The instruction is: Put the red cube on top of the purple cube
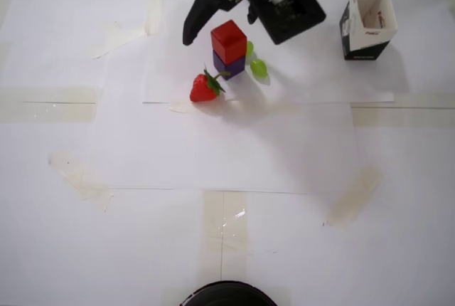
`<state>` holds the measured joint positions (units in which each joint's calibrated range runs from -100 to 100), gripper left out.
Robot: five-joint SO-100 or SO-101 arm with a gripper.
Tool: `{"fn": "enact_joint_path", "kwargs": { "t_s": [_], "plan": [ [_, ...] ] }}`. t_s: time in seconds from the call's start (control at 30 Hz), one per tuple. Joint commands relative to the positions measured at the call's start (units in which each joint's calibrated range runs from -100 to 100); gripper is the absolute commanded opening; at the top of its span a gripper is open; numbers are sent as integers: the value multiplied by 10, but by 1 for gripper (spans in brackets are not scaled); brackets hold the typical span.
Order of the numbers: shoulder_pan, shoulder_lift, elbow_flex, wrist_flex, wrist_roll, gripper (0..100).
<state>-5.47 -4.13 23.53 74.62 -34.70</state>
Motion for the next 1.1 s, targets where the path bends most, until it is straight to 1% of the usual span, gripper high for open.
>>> {"fn": "enact_joint_path", "kwargs": {
  "t_s": [0.0, 0.13, 0.23, 0.3, 0.37, 0.4, 0.43, 0.47, 0.53, 0.57, 0.67, 0.87, 1.0, 1.07],
  "plan": [
    [-9, -70, -70, 36, -3, 45],
    [-9, -125, -101, 78, -15, 43],
    [-4, -193, -109, 103, -28, 38],
    [-2, -259, -101, 113, -44, 31],
    [-1, -358, -55, 100, -68, 21],
    [-1, -390, -37, 96, -75, 19],
    [-1, -438, -8, 85, -84, 14],
    [-1, -496, 34, 66, -87, 7],
    [0, -597, 107, 51, -103, 0],
    [5, -655, 147, 47, -107, 0],
    [19, -755, 217, 54, -111, 0],
    [50, -915, 369, 25, -108, 0],
    [48, -935, 429, -8, -105, 0],
    [45, -935, 467, -54, -103, 0]
  ]
}}
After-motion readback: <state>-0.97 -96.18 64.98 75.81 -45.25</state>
